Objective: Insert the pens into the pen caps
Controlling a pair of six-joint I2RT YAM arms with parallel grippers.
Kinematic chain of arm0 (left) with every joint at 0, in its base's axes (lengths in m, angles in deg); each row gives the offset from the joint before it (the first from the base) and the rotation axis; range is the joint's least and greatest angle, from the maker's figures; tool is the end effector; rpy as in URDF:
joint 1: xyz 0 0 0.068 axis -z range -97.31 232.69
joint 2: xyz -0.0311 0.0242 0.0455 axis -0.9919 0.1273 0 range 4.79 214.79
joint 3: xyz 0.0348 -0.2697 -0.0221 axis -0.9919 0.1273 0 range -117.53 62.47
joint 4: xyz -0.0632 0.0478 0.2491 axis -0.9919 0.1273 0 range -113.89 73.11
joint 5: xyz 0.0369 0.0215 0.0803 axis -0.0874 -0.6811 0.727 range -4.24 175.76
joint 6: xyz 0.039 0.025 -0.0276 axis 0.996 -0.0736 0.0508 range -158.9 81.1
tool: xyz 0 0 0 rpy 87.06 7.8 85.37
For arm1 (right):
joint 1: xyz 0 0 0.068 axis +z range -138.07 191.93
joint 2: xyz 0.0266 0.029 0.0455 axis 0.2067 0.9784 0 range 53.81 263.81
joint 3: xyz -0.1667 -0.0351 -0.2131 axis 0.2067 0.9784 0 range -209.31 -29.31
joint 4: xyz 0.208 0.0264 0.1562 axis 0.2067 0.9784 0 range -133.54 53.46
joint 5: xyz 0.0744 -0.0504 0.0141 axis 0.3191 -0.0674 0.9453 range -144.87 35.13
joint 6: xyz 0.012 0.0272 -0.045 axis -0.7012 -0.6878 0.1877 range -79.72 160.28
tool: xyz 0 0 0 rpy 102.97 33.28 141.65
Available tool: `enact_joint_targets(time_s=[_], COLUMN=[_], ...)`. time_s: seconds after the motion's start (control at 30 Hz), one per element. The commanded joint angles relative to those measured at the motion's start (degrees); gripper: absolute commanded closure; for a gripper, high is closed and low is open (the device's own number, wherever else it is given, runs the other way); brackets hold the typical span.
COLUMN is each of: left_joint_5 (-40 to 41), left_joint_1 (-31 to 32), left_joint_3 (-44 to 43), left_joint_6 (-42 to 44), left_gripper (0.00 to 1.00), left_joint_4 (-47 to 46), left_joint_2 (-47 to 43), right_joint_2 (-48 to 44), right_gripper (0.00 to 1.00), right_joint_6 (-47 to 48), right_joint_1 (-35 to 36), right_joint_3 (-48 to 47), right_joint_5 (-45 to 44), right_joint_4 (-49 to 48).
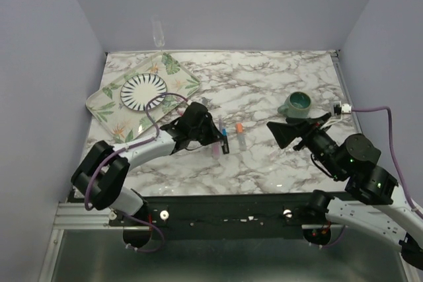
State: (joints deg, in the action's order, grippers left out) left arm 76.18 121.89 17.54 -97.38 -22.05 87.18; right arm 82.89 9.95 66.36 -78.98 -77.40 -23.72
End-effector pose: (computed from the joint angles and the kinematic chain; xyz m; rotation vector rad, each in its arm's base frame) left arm 0.2291 -0.1945 0.2047 -0.3189 2.4668 -1.0235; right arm 0.0719 0.0770 0.3855 -0.0181 1.6234 0.8532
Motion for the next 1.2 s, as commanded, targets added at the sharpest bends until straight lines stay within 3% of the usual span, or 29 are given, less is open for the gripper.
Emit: enact_joint_targets(time_s=[0.0,0.33,0.6,0.83,1.03,1.13,1.17], left_joint_5=[2.47,1.68,1.40,4.93,6.59,9.14,13.50], left_joint_1=[3.86,5.97,7.56,8.61,9.05,9.05,8.79], left_joint_3=[-3.85,-10.17,-11.06,-13.52,-13.61,-14.04,-14.22], left_joint_6=[-4.62,-8.05,-11.13,-9.99,-9.46,-8.15,-7.45], left_gripper=[1.00,0.91,0.90,0.62,0.45,0.43,0.43], left_joint_4=[-1.41,0.96,2.63,9.49,12.21,15.02,15.90], left_joint_2=[6.36,14.28,18.51,16.32,11.92,7.45,6.22], right_joint_2=[-1.31,-3.24,-3.86,-5.09,-5.09,-4.91,-4.74], right_gripper=[0.02,0.02,0.02,0.02,0.03,0.03,0.03], right_joint_6=[-1.14,-1.31,-1.58,-3.60,-7.20,-8.26,-8.52], right_joint_1=[0.32,0.32,0.41,0.41,0.32,0.41,0.32], right_joint_3=[-0.60,-0.78,-1.57,-1.92,-1.92,-1.40,-1.31], right_joint_5=[-2.26,-4.02,-4.46,-6.65,-7.79,-7.62,-7.45], right_joint_4=[2.94,4.71,5.76,8.48,11.47,11.91,11.65])
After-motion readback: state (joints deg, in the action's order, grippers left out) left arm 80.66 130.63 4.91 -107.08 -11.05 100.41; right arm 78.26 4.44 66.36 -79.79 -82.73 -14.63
